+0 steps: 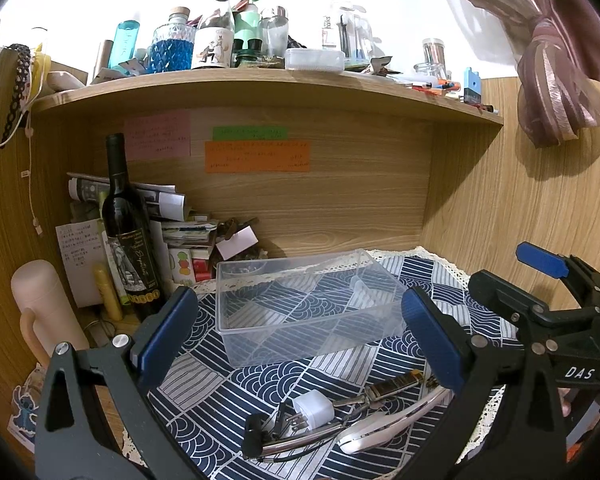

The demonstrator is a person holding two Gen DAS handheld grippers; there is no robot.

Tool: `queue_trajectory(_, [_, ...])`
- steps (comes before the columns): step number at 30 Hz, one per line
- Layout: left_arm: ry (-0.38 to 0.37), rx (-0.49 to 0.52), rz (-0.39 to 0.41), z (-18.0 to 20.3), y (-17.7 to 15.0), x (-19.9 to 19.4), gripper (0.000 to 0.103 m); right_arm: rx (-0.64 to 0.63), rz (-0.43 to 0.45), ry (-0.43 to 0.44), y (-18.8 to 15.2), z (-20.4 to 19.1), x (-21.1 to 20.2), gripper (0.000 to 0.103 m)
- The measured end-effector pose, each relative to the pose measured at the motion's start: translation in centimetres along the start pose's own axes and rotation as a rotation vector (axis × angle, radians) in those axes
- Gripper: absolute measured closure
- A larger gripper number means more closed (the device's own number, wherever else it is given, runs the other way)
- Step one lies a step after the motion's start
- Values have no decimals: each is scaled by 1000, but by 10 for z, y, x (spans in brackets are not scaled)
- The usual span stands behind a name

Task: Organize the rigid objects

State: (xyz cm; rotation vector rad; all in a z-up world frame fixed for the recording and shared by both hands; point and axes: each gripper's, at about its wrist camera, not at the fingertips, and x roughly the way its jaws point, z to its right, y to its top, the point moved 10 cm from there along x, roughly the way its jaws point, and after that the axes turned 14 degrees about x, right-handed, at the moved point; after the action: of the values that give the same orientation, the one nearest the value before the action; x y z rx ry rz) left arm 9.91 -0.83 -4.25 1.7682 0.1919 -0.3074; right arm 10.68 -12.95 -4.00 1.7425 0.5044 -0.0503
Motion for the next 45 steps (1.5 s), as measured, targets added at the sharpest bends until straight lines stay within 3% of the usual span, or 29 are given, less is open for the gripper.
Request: queue_trajectory(45, [4, 0, 4, 1, -2, 4, 0, -4, 6, 7, 2, -4, -2, 0])
